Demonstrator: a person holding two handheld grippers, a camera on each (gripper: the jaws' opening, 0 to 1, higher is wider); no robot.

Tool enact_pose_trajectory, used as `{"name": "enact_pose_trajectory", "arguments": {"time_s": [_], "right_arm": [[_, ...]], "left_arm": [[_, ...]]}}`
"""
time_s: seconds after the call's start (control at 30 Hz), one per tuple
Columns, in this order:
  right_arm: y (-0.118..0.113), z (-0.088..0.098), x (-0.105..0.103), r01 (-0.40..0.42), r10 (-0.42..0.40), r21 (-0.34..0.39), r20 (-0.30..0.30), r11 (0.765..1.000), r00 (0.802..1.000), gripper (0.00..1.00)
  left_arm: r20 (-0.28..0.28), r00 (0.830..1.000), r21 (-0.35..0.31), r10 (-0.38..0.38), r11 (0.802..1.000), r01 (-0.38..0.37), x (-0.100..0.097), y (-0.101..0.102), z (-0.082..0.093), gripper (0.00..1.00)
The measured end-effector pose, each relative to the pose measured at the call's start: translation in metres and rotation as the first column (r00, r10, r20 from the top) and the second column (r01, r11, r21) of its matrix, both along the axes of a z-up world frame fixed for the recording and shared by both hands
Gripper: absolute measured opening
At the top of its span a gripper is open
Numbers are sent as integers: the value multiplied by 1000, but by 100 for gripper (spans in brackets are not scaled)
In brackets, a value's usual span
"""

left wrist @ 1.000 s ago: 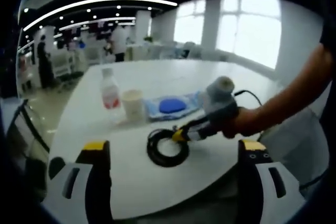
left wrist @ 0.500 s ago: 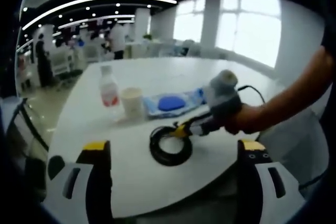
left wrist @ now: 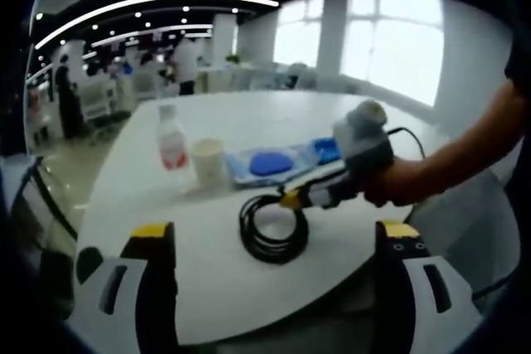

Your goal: Arrange the tabletop items into an orderly group along one side of the table until the central work area is clear of visible clutter.

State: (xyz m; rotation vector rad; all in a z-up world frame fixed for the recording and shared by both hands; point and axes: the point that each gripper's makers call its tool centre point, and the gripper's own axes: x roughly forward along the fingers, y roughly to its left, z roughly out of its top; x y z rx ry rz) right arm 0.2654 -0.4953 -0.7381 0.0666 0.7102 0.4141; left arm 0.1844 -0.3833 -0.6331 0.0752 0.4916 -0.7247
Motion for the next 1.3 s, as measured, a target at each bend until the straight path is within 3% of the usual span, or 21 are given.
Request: {"name": "enact_pose_trajectory", "arguments": {"time_s": [0.67, 1.3], "right_arm": [[5, 30, -3, -14, 12, 47, 52, 999, 999, 9], [0, 64, -1, 16, -28, 131, 84, 991, 996, 8]], "left_arm": [[13, 1000, -3, -14, 1000, 14, 0, -1, 2, 96], [18, 1000, -5, -16, 1000, 17, 0, -1, 2, 96]]}}
